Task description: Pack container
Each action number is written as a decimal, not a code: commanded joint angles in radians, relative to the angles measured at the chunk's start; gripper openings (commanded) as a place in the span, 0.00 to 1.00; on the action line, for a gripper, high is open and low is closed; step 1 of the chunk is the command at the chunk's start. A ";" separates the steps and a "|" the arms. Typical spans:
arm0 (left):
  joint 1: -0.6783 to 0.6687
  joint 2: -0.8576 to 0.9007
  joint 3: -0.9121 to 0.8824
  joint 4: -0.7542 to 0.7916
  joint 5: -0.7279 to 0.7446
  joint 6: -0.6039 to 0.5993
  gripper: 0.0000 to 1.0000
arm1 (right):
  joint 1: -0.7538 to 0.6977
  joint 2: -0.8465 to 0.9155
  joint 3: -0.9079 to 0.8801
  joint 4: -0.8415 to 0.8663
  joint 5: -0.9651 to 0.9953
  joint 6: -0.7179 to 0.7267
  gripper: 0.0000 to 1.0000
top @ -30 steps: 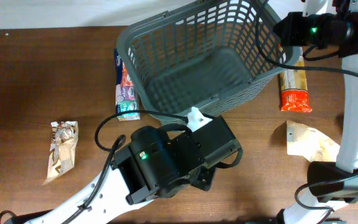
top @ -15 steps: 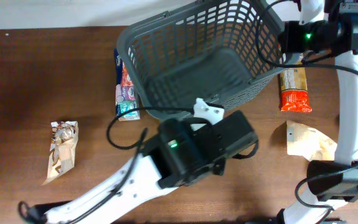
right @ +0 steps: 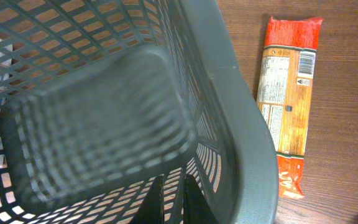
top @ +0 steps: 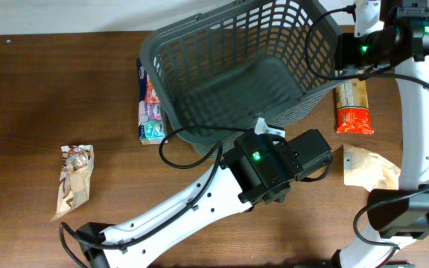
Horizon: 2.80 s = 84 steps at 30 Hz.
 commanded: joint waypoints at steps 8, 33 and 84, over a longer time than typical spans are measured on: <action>-0.004 0.004 -0.008 0.086 -0.082 0.059 0.02 | 0.005 0.015 -0.006 -0.018 0.013 -0.002 0.04; 0.038 0.037 -0.008 0.050 -0.167 0.059 0.02 | 0.005 0.019 -0.027 -0.037 0.028 -0.002 0.04; 0.292 0.037 -0.008 -0.024 -0.181 0.105 0.02 | 0.005 0.019 -0.027 -0.154 0.040 -0.002 0.04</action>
